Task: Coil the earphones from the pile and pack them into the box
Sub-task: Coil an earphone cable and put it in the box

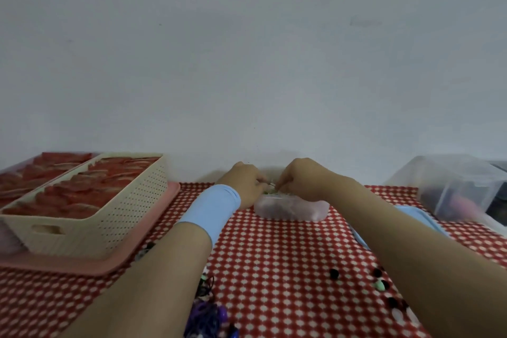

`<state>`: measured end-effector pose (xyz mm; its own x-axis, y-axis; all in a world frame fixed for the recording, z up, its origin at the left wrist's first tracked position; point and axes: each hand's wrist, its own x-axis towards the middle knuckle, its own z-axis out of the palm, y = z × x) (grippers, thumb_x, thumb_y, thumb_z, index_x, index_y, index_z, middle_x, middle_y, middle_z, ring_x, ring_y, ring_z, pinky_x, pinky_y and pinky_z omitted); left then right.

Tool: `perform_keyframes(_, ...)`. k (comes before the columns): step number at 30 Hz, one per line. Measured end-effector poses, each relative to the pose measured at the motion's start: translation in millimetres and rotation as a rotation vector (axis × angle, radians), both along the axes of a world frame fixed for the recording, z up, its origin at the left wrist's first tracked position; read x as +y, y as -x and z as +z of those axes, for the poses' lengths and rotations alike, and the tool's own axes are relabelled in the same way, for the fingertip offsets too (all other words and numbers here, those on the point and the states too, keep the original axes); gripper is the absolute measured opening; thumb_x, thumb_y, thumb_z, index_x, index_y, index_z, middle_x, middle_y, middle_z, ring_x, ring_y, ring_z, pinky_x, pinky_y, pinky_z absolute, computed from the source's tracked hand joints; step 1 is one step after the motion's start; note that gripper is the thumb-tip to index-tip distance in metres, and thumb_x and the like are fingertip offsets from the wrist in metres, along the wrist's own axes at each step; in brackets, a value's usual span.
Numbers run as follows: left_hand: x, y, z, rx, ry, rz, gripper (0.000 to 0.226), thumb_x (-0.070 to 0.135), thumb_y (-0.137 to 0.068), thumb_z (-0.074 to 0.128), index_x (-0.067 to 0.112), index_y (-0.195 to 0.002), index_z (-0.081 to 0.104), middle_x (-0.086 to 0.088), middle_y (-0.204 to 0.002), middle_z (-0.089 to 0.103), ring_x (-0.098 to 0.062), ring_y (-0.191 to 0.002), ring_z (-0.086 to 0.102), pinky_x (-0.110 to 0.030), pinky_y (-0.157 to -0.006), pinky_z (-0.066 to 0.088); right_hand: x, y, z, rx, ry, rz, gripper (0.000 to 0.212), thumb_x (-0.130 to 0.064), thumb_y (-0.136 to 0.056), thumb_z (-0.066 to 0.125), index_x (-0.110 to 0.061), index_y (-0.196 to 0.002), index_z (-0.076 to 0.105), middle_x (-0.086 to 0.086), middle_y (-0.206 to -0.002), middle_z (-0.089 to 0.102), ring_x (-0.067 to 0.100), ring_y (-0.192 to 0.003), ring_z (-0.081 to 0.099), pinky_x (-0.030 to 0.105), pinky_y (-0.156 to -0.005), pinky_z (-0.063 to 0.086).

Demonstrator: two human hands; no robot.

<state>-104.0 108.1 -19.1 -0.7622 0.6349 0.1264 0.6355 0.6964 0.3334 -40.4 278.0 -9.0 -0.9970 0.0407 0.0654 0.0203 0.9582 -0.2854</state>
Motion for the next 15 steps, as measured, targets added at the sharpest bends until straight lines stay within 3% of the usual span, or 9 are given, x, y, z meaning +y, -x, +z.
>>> perform_keyframes(1, 0, -3, 0, -0.001, 0.037, -0.005, 0.027, 0.028, -0.099, 0.047, 0.031, -0.099, 0.073, -0.004, -0.114, 0.063, -0.023, -0.116, 0.054, -0.039, -0.099, 0.045, -1, -2, 1, -0.009, -0.015, -0.007, 0.023, -0.017, -0.097, 0.062, -0.027, -0.111, 0.077, -0.008, -0.113, 0.074, 0.009, -0.095, 0.063, 0.022, -0.085, 0.047)
perform_keyframes(5, -14, -13, 12, 0.019, -0.053, -0.007, 0.033, 0.029, -0.099, 0.053, 0.026, -0.13, 0.062, 0.0, -0.135, 0.054, -0.02, -0.124, 0.052, -0.035, -0.105, 0.041, -2, -13, 14, 0.121, -0.013, -0.068, 0.031, -0.014, -0.099, 0.056, -0.029, -0.12, 0.072, -0.006, -0.133, 0.065, 0.015, -0.121, 0.059, 0.031, -0.104, 0.046)
perform_keyframes(11, -58, -44, 33, -0.032, -0.046, 0.05, 0.027, 0.022, -0.097, 0.053, 0.028, -0.119, 0.067, 0.004, -0.128, 0.063, -0.016, -0.114, 0.058, -0.025, -0.094, 0.04, -48, -44, 40, 0.215, 0.105, 0.026, 0.025, -0.012, -0.096, 0.057, -0.024, -0.105, 0.078, -0.008, -0.115, 0.073, 0.004, -0.093, 0.061, 0.021, -0.086, 0.048)
perform_keyframes(15, -95, -64, 32, -0.026, 0.14, 0.122, 0.029, 0.023, -0.095, 0.055, 0.025, -0.122, 0.065, 0.002, -0.131, 0.06, -0.021, -0.117, 0.057, -0.03, -0.097, 0.042, -104, -58, 38, 0.067, 0.107, 0.161, 0.021, -0.017, -0.092, 0.065, -0.026, -0.104, 0.079, -0.008, -0.106, 0.076, 0.008, -0.095, 0.067, 0.031, -0.091, 0.056)
